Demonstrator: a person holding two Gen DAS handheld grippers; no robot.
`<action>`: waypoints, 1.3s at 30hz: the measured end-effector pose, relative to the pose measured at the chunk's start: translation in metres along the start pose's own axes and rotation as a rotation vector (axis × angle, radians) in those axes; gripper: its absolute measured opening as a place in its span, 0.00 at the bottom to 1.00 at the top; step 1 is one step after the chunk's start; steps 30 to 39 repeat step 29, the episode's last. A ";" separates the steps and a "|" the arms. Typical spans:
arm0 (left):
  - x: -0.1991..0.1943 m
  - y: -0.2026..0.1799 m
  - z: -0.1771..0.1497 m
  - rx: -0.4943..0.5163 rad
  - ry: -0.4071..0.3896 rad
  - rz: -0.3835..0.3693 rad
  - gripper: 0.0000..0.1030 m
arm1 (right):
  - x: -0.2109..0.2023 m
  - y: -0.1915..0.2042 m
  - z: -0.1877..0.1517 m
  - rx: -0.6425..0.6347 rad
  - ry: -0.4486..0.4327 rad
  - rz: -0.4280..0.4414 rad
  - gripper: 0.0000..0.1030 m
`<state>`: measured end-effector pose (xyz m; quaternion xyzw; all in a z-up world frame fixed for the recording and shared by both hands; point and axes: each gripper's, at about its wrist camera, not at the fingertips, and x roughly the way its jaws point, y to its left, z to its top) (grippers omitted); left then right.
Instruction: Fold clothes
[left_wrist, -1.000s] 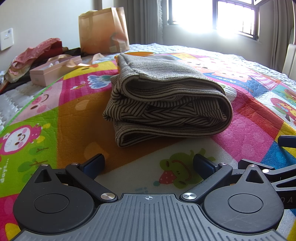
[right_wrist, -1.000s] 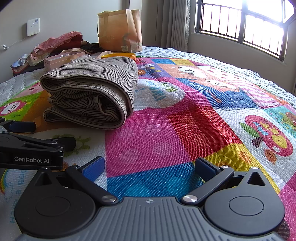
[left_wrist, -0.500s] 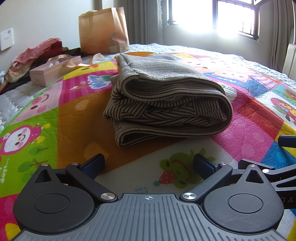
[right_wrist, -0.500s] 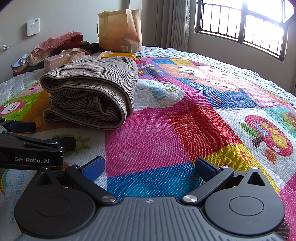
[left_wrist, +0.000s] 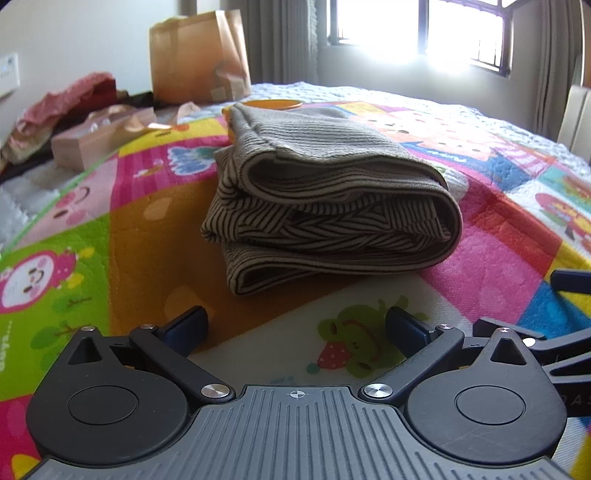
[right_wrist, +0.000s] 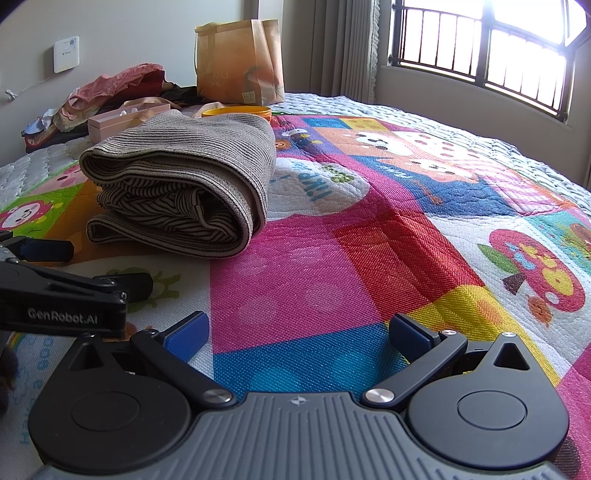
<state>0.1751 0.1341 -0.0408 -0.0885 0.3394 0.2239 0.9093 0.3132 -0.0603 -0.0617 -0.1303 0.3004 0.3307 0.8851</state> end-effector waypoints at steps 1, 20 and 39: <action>-0.002 0.001 0.000 -0.013 0.008 -0.002 1.00 | 0.000 0.000 0.000 0.001 0.000 0.001 1.00; -0.004 0.000 -0.002 -0.014 0.009 0.012 1.00 | -0.001 0.002 0.000 -0.017 0.001 -0.011 1.00; -0.004 0.007 0.001 -0.014 0.013 -0.039 1.00 | -0.001 -0.002 0.000 0.002 0.003 0.004 1.00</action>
